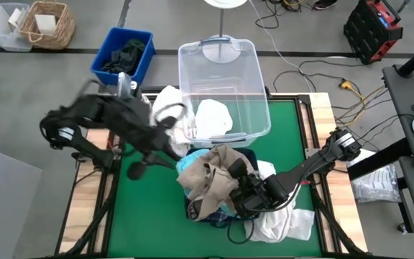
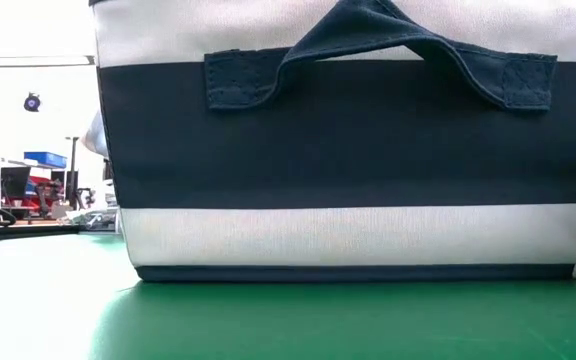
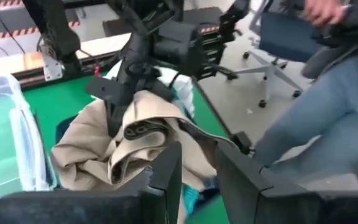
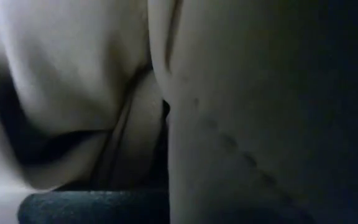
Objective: Sort clothes
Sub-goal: Put the brown shorts into the blue laundry organizer
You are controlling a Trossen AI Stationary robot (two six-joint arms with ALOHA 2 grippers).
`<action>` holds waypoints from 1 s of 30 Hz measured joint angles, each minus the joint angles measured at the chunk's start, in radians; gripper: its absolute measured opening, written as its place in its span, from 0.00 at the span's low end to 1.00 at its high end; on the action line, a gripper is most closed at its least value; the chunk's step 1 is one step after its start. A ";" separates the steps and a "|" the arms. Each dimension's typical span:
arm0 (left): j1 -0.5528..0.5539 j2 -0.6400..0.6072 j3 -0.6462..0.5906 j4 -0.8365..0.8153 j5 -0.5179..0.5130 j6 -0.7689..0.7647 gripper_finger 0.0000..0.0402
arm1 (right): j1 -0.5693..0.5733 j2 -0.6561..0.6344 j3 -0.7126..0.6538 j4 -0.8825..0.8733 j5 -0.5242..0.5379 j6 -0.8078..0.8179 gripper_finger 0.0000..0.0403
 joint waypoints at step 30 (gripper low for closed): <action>-0.143 0.140 -0.609 0.786 -0.259 -0.276 0.19 | 0.083 -0.042 0.091 0.005 0.216 -0.107 0.61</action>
